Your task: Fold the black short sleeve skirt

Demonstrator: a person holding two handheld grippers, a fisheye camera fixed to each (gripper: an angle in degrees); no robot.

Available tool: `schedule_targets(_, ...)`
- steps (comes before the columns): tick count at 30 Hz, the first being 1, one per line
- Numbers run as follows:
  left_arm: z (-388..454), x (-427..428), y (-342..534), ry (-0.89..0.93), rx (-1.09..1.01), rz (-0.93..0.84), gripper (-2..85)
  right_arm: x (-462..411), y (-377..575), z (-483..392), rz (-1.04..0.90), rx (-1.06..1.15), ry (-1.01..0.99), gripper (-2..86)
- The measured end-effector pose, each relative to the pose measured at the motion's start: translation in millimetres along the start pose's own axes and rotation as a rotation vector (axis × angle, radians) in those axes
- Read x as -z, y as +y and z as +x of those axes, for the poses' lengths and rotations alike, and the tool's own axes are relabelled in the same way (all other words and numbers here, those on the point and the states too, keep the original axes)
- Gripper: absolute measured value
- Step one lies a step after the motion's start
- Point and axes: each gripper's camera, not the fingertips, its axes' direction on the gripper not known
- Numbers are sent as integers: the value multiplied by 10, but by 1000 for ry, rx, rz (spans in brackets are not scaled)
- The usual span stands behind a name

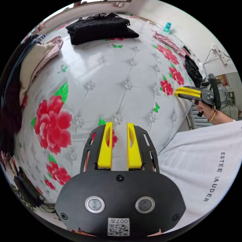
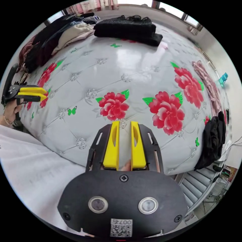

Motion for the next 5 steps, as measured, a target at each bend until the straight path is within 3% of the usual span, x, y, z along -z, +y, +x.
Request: schedule_targets(5,499,-414,-178,-68,92,-74,61,-134,-22,213,-1,45,-171,82)
